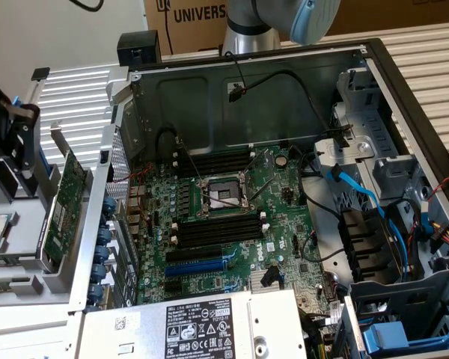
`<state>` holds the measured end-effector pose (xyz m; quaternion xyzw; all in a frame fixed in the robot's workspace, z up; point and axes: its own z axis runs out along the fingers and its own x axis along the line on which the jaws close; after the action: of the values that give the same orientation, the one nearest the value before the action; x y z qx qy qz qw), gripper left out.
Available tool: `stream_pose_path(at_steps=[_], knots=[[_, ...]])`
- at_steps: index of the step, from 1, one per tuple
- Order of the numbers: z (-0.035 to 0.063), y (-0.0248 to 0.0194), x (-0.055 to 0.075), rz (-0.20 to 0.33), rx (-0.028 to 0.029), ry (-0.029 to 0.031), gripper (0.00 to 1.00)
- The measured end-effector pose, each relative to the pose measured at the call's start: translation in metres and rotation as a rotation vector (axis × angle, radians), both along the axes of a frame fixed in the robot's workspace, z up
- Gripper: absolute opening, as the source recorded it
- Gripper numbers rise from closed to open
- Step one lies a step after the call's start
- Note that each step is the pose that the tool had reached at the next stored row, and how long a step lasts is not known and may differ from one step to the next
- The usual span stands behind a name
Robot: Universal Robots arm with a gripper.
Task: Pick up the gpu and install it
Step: 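Reach for the gpu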
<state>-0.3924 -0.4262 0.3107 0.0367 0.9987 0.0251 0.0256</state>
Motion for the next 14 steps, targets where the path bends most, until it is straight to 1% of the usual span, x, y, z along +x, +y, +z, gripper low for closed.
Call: stream_pose_path(at_steps=[2,5,6,10,12,13,14], knots=[[-0.0014,0.0000,0.000,-0.003,0.0019,-0.0087,0.36],[-0.0039,0.0001,0.000,-0.007,0.0028,-0.0218,0.36],[-0.0053,0.0000,-0.001,-0.008,0.0028,-0.0245,0.36],[-0.0118,-0.0002,-0.003,-0.013,0.0027,-0.0317,0.36],[-0.0183,-0.0007,-0.003,-0.019,0.0026,-0.0379,0.36],[-0.0201,-0.0010,-0.004,-0.021,0.0026,-0.0396,0.36],[-0.0234,-0.0014,-0.004,-0.025,0.0025,-0.0425,0.36]])
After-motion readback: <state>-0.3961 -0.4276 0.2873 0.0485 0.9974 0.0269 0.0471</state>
